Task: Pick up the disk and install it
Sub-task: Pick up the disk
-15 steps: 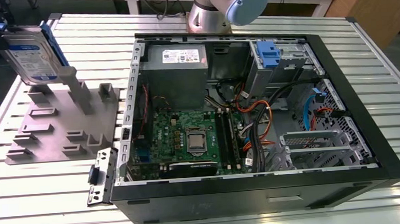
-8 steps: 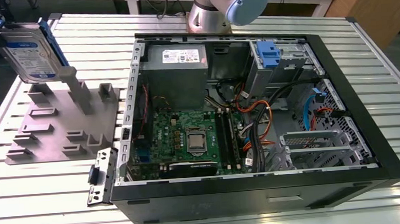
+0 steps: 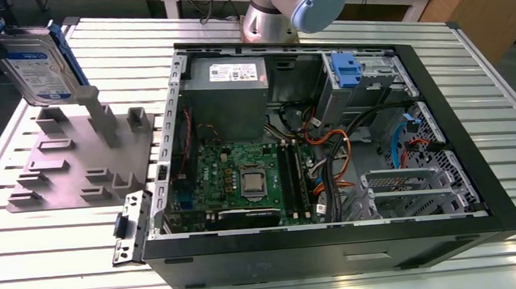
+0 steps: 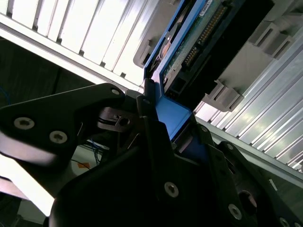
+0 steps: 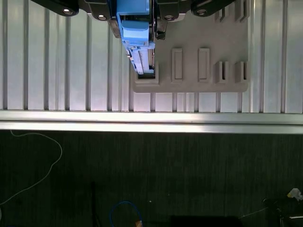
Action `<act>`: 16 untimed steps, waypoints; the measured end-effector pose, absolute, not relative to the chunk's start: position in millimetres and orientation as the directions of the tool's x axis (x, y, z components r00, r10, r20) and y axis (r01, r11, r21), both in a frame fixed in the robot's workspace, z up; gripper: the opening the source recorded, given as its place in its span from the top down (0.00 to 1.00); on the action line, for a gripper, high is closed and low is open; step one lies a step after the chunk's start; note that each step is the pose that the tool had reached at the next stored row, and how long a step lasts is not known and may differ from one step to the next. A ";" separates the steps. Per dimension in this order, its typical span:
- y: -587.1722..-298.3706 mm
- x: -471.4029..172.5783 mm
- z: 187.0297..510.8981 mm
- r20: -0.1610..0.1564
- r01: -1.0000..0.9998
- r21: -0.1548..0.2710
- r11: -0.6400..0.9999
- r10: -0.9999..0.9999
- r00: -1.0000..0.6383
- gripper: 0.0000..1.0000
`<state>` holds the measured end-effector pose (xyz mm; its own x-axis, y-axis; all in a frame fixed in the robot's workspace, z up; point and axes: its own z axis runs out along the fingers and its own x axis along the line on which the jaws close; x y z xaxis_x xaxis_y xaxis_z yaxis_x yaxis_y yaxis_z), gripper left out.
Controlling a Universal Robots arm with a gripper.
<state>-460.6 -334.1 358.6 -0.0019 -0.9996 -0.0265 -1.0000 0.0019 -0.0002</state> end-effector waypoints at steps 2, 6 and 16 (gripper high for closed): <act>-334.1 -460.6 359.0 -0.027 -1.000 0.000 0.002 -1.000 -0.002 0.64; -334.1 -460.6 360.2 -0.027 -1.000 0.000 0.002 -1.000 -0.002 0.64; -334.1 -460.6 364.4 -0.027 -1.000 0.000 0.002 -1.000 -0.002 0.64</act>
<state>-460.6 -334.1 364.4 -0.0019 -0.9996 -0.0266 -1.0000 0.0019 -0.0003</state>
